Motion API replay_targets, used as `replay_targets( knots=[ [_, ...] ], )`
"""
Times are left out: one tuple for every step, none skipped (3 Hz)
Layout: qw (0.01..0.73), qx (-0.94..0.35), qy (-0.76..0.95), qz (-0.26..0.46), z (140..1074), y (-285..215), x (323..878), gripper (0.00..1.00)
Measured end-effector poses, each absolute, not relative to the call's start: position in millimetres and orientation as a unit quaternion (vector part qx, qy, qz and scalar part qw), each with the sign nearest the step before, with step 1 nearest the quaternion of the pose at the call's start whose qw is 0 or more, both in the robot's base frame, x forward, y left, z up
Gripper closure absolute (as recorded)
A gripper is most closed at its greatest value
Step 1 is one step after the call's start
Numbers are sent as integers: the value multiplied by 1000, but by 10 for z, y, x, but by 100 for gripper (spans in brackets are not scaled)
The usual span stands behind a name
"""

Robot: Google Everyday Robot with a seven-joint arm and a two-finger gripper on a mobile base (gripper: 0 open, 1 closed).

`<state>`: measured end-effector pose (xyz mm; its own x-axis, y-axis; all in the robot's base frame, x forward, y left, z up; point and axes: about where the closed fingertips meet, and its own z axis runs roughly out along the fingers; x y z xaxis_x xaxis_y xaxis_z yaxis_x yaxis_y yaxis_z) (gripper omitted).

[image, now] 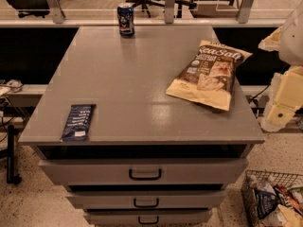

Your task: Move brown chip bag near pepsi can

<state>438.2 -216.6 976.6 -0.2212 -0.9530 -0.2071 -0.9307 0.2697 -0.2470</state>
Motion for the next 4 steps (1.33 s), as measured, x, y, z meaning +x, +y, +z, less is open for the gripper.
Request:
replay_targets(
  knots=[
    [160,-603,781,-35,9766,-2165,4382,0],
    [171,-598,782,-32,9737,-2172,4500,0],
    [202,-577,791,-32,9635,-2200,4914,0],
    [241,-534,810,-26,9491,-2232,5452,0]
  ],
)
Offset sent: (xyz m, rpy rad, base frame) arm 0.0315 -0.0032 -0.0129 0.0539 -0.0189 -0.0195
